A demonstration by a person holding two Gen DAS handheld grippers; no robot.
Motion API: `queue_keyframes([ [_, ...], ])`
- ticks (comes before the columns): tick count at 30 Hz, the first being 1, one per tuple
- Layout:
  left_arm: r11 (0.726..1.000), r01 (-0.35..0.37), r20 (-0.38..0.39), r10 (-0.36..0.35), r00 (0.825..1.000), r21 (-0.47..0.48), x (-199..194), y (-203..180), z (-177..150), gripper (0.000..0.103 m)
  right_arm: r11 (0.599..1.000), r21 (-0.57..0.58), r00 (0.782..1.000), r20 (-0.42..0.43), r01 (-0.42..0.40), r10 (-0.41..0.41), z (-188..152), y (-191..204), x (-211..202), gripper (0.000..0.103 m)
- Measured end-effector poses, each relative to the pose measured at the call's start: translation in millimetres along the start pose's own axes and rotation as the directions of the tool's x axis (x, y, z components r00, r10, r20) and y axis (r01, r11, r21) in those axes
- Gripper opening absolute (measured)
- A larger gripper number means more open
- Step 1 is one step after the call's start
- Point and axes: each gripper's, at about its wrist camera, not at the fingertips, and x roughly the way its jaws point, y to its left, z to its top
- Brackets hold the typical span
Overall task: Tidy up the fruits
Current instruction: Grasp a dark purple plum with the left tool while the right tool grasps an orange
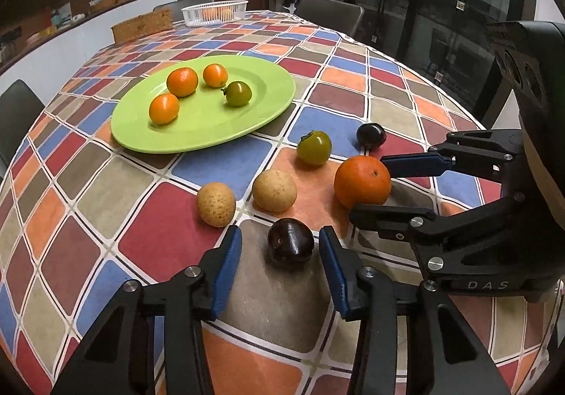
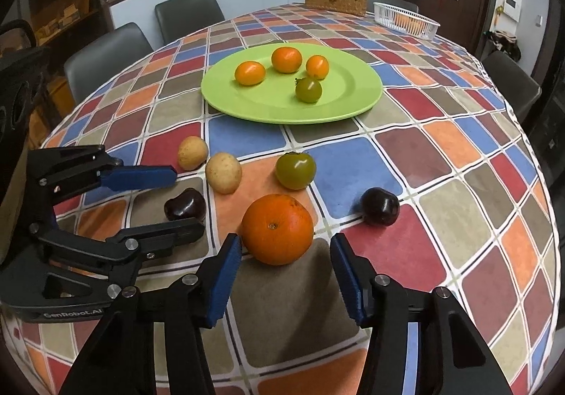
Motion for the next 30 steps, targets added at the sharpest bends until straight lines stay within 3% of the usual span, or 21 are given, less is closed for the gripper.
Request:
queue_keyframes([
  [6,1.0,0.029,-0.007,-0.029,1.0,-0.011,1.6,0.1,2.3,0.027,1.0,0.009,1.0,-0.004,-0.018,0.018,3.3,-0.5,3.4,0.046],
  [8,1.0,0.027,-0.005,-0.027,1.0,-0.01,0.8,-1.1,3.1,0.027,1.0,0.012,1.0,-0.004,-0.028,0.028,4.0,0.0,3.7,0.043],
  [17,1.0,0.02,0.029,-0.02,0.999,-0.017,-16.5,-1.3,3.8,0.026,0.999,0.031,1.0,0.012,-0.027,0.027,4.6,0.1,-5.8,0.042],
  [30,0.999,0.001,0.126,0.003,0.992,-0.033,-60.5,-2.5,11.4,0.026,1.0,0.015,0.994,0.108,-0.024,0.022,18.4,12.9,-47.8,0.042],
])
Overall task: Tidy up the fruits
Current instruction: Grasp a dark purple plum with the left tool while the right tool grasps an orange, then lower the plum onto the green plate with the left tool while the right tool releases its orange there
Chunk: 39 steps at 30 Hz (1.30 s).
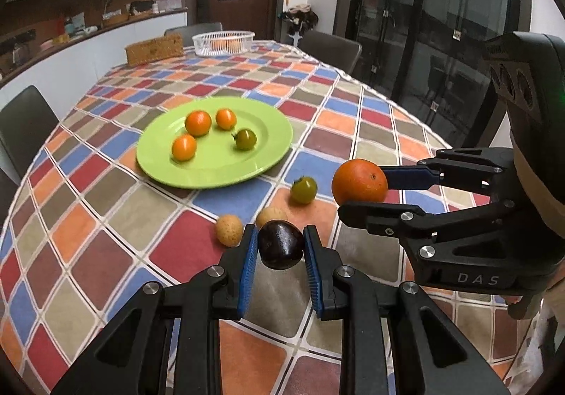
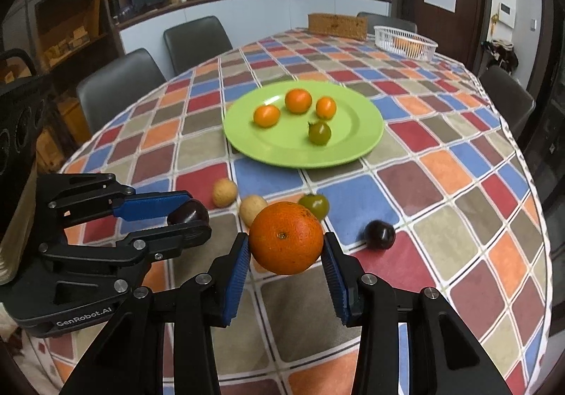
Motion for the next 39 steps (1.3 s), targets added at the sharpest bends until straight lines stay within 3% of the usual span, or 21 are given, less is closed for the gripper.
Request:
queue_keyframes([
  [21,0.995,-0.096,0.171,0.095,0.981,-0.001,-34.3,32.6,64.4,0.026,0.999,0.039,0.988,0.152,0.01,-0.016,69.5,0.3,-20.3,0.042],
  [31,0.995,-0.098,0.145,0.101,0.984,-0.024,-8.6,58.6,97.0,0.026,0.999,0.044,0.99,0.136,0.015,-0.021,108.7,-12.1,-1.1,0.042],
  [39,0.994,-0.088,0.086,0.094,0.992,-0.072,25.7,84.6,120.3,0.026,0.997,0.082,0.997,0.074,0.017,-0.023,135.7,-28.8,31.1,0.042],
])
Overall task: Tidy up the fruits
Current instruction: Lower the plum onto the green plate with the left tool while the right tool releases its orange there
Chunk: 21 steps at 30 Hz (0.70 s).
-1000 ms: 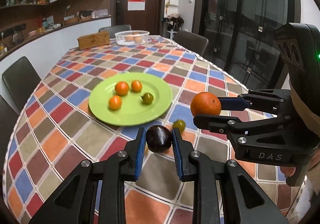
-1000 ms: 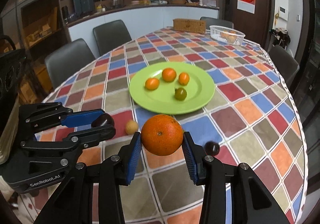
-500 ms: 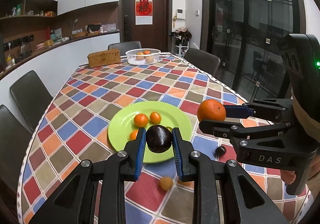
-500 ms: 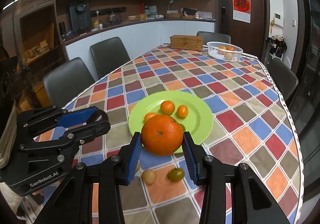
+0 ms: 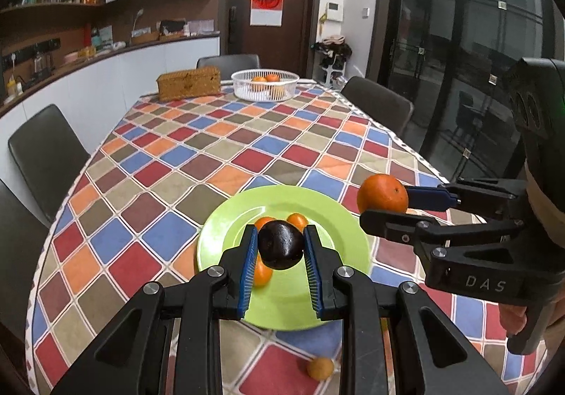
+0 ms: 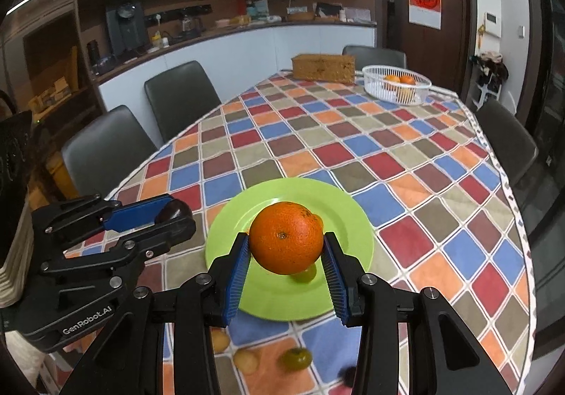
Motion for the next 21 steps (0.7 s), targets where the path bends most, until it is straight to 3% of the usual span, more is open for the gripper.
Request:
queue_keyframes([
  [8,0.999,-0.018,-0.109,0.014,0.994,-0.042,51.8,22.5,8.8,0.026,0.998,0.042,0.995,-0.097,0.04,-0.036,9.6,-17.0,46.4,0.042],
  [21,0.992,-0.025,-0.253,-0.007,0.968,-0.121,108.3,42.7,0.1,0.026,0.985,0.153,0.969,-0.245,0.08,-0.04,-0.4,-42.2,102.6,0.042],
])
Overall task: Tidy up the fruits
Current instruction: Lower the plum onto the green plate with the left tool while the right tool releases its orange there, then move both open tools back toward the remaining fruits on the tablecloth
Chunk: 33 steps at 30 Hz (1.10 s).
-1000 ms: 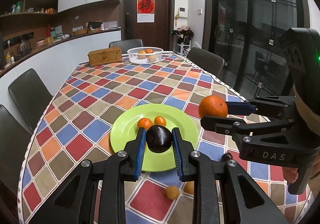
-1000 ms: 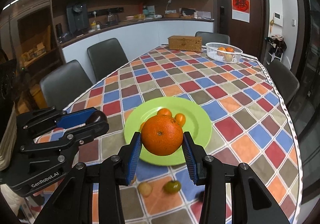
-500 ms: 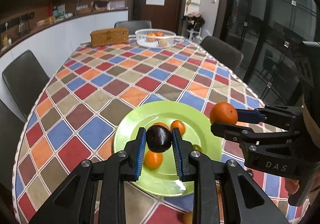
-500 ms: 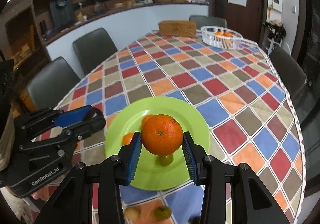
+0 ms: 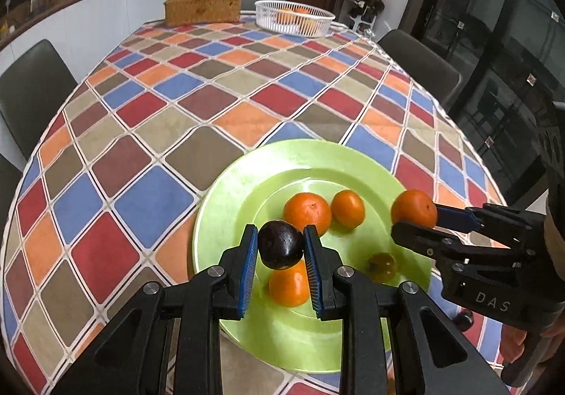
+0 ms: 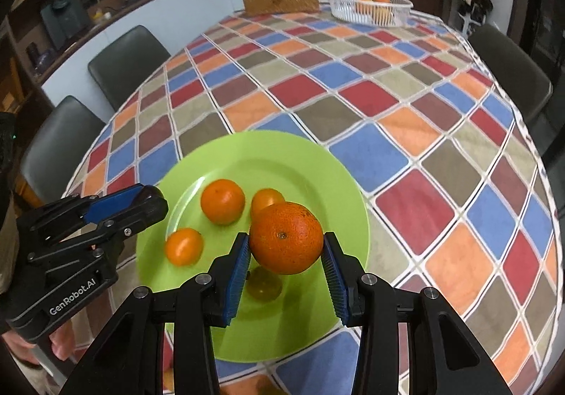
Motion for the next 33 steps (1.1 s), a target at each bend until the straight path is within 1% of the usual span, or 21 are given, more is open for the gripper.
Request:
queue_keyframes([
  [4,1.0,0.003,-0.02,-0.003,1.0,-0.005,7.0,0.3,-1.8,0.026,1.0,0.012,1.0,-0.02,0.004,-0.004,-2.7,-3.6,7.1,0.042],
  [8,1.0,0.009,-0.019,-0.009,1.0,-0.006,6.6,-1.3,-2.0,0.027,1.0,0.021,1.0,-0.015,0.003,-0.003,-3.3,-5.0,7.2,0.043],
  [9,1.0,0.013,-0.02,-0.013,1.0,-0.008,6.1,-1.2,-1.3,0.028,1.0,0.027,1.0,-0.011,0.001,-0.001,-3.2,-5.7,5.8,0.043],
  [11,1.0,0.022,-0.013,-0.022,1.0,-0.007,1.5,-2.7,-0.8,0.032,0.999,0.037,1.0,-0.004,-0.01,0.01,-2.2,-6.7,2.7,0.043],
  [15,1.0,0.006,0.008,-0.006,1.0,0.014,-14.1,-8.8,0.7,0.032,1.0,0.013,1.0,0.023,-0.01,0.009,-2.5,-1.8,-10.2,0.043],
  [17,1.0,0.003,0.034,-0.004,0.999,0.029,-27.8,-12.5,-0.7,0.033,1.0,-0.004,0.999,0.043,-0.006,0.006,-3.2,0.9,-19.4,0.043],
  [19,0.999,-0.016,0.067,0.013,0.998,0.04,-42.0,-16.6,-3.2,0.037,1.0,-0.027,0.998,0.07,-0.004,0.006,-5.0,5.2,-32.8,0.043],
  [24,0.997,-0.031,0.138,0.021,0.99,0.073,-77.7,-28.3,-13.6,0.039,0.996,-0.088,0.99,0.141,0.006,0.007,-13.4,16.4,-66.8,0.043],
  [29,0.992,-0.046,0.207,0.02,0.978,0.12,-114.9,-42.5,-31.6,0.044,0.991,-0.132,0.977,0.213,0.002,0.026,-28.4,26.1,-103.1,0.044],
  [31,0.989,-0.054,0.226,0.022,0.974,0.137,-126.1,-47.4,-38.8,0.048,0.99,-0.143,0.971,0.235,-0.002,0.036,-37.8,29.0,-116.2,0.046],
  [33,0.987,-0.059,0.241,0.022,0.97,0.147,-135.4,-51.5,-45.9,0.048,0.988,-0.153,0.966,0.254,0.004,0.036,-45.8,31.3,-125.1,0.047],
])
